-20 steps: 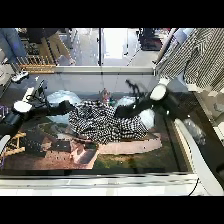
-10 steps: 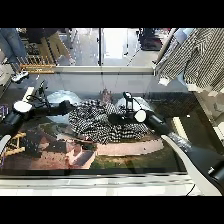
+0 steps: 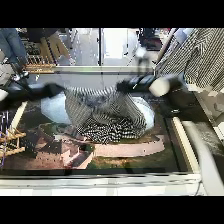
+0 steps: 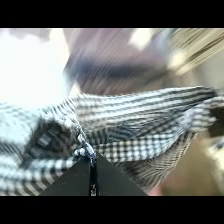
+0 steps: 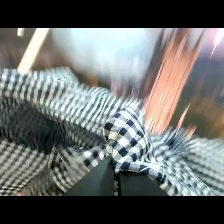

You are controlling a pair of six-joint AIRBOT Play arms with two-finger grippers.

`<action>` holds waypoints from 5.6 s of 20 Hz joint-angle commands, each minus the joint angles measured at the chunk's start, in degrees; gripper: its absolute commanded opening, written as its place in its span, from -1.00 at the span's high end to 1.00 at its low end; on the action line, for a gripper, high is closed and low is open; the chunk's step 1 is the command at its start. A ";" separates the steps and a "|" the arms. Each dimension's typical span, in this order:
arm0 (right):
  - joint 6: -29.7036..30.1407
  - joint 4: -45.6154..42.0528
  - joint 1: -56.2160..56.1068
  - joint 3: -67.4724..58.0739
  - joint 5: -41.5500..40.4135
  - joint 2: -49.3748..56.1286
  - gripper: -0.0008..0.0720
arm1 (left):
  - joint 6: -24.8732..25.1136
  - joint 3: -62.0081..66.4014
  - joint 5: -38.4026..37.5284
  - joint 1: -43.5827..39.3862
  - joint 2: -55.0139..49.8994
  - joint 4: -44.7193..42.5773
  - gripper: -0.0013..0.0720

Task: Fold the clothes and pants, and hang the long-sleeved shirts on hangers.

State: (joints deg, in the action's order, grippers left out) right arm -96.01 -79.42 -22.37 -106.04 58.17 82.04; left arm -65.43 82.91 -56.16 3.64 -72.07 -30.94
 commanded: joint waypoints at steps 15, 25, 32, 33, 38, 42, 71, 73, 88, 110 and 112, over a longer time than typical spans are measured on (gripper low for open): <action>13.55 23.45 -0.59 -7.48 32.41 2.43 0.92 | -8.83 -12.68 -14.19 -1.09 9.62 -17.05 0.92; 14.21 13.35 -1.01 10.32 43.50 -6.82 0.92 | 10.14 -21.86 -3.23 -4.96 9.99 -17.09 -0.76; 14.03 16.46 -1.01 10.32 39.01 -14.12 0.92 | 35.28 -1.16 -13.92 -15.87 -9.60 -17.11 -0.92; 14.03 16.44 -1.01 10.32 38.42 -14.67 0.92 | 38.80 -1.07 -13.46 -18.45 -11.37 -17.46 -0.96; 14.08 16.50 -1.01 10.34 37.46 -14.91 0.92 | 40.39 -1.07 -5.49 -29.94 -16.79 -28.26 -0.94; 14.23 16.31 -1.01 10.32 36.74 -14.97 0.92 | 35.63 -0.66 5.49 -31.17 -18.71 -30.14 0.92; 6.34 12.94 -14.97 0.09 -9.88 9.68 0.92 | -11.39 4.39 -19.58 44.28 -5.03 -52.74 -0.62; 6.97 12.31 -14.56 0.09 -10.10 9.68 0.92 | -9.55 -1.97 -13.77 47.58 -5.70 -49.31 -0.62; 6.86 11.89 -14.12 0.09 -10.34 9.66 0.92 | -7.82 -6.25 -1.60 43.41 -15.80 -44.59 0.91; -0.98 -3.41 -4.04 -7.76 -5.25 10.43 0.93 | 48.54 -0.39 -42.29 25.24 2.25 16.41 0.92; -1.03 -3.63 -3.43 -7.78 -5.55 10.88 0.93 | 48.48 -0.39 -44.46 24.13 2.16 15.85 0.92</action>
State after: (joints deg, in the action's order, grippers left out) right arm -95.77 -81.62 -27.42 -113.36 51.99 92.29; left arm -19.42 82.46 -95.04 30.94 -69.84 -16.62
